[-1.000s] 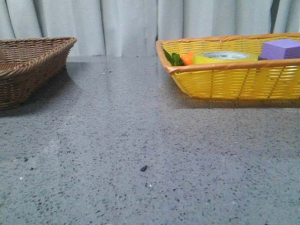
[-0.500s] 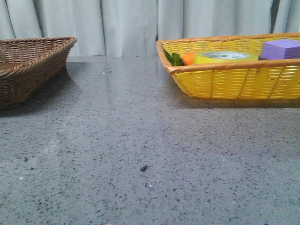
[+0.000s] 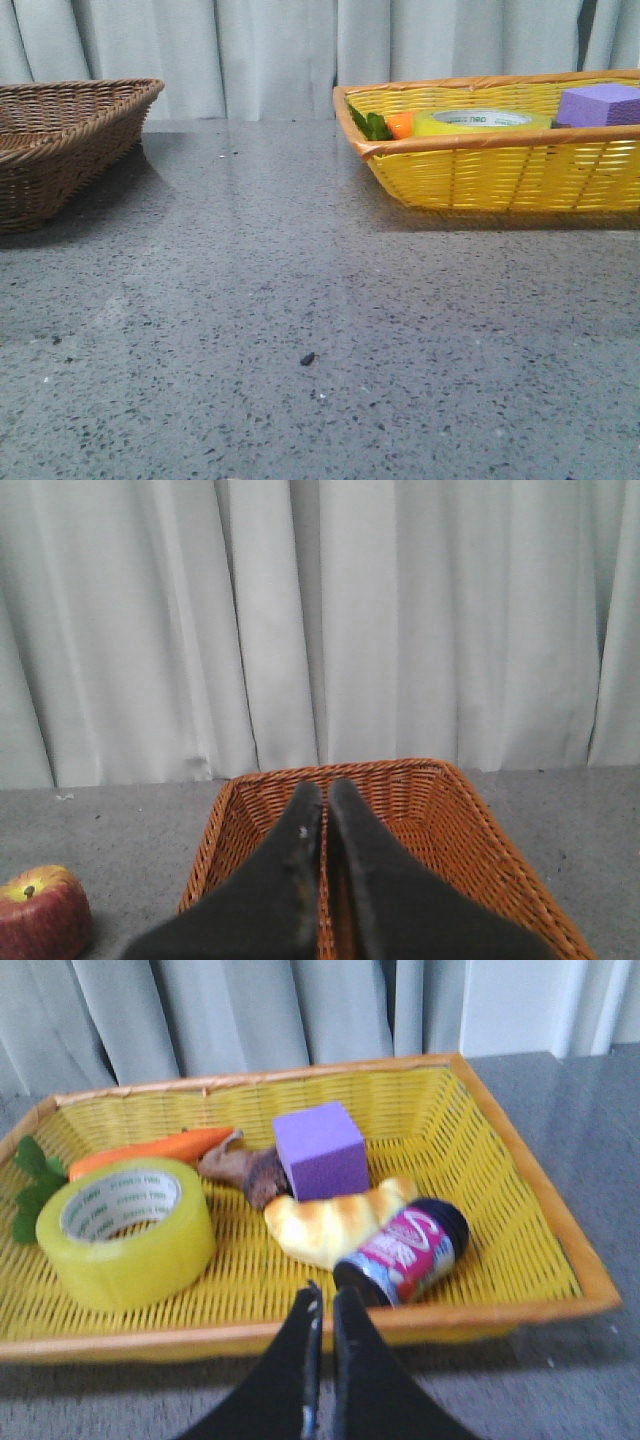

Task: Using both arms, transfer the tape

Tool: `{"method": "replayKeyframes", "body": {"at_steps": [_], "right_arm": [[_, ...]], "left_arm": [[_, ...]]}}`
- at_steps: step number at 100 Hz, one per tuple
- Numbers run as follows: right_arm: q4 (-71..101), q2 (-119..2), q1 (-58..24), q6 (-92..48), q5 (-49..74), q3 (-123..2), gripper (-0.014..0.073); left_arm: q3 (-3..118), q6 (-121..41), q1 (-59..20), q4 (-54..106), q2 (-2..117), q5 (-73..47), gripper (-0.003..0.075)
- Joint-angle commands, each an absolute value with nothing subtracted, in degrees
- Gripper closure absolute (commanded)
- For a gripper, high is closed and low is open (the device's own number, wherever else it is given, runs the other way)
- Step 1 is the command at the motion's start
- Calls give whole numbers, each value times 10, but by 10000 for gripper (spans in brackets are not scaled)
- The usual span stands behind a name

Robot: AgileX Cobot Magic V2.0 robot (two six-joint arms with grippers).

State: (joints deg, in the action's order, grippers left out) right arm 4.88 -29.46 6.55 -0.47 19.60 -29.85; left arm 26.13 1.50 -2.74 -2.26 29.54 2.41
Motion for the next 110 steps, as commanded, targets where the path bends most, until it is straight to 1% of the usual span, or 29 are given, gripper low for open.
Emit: {"method": "replayKeyframes", "body": {"at_steps": [1, 8, 14, 31, 38, 45, 50, 52, 57, 64, 68, 83, 97, 110], "right_arm": [[74, -331, 63, -4, 126, -322, 660], [84, -348, 52, -4, 99, -325, 660], [84, -366, 41, -4, 109, -342, 660], [84, -458, 11, -22, 236, -459, 657], [84, -501, -7, -37, 283, -512, 620], [84, -546, -27, -37, 318, -561, 515], [84, -578, -43, -37, 345, -595, 395], [84, -591, -50, -37, 351, -609, 363], [84, -623, -67, -41, 372, -640, 251], [84, -667, -90, -40, 405, -684, 165], [84, -693, -104, -40, 420, -708, 153], [84, -779, -147, -56, 459, -777, 158], [84, -853, -167, -59, 488, -826, 158], [84, -912, -178, -59, 489, -856, 158]], "left_arm": [[284, 22, -28, -22, 319, 73, 741], [284, 22, -28, -22, 327, 75, 741], [284, 22, -28, -22, 327, 75, 741], [284, 22, -28, -22, 327, 75, 741], [284, 22, -28, -22, 327, 75, 741], [284, 22, -28, -22, 327, 75, 741], [284, 22, -28, -22, 327, 75, 741], [284, 22, -28, -22, 327, 75, 741], [284, 22, -28, -22, 327, 75, 741], [284, 22, -28, -22, 327, 75, 741], [284, 22, -28, -22, 327, 75, 741], [284, 22, -28, -22, 327, 75, 741], [284, 22, -28, -22, 327, 75, 741], [284, 22, -28, -22, 327, 75, 741]]}}
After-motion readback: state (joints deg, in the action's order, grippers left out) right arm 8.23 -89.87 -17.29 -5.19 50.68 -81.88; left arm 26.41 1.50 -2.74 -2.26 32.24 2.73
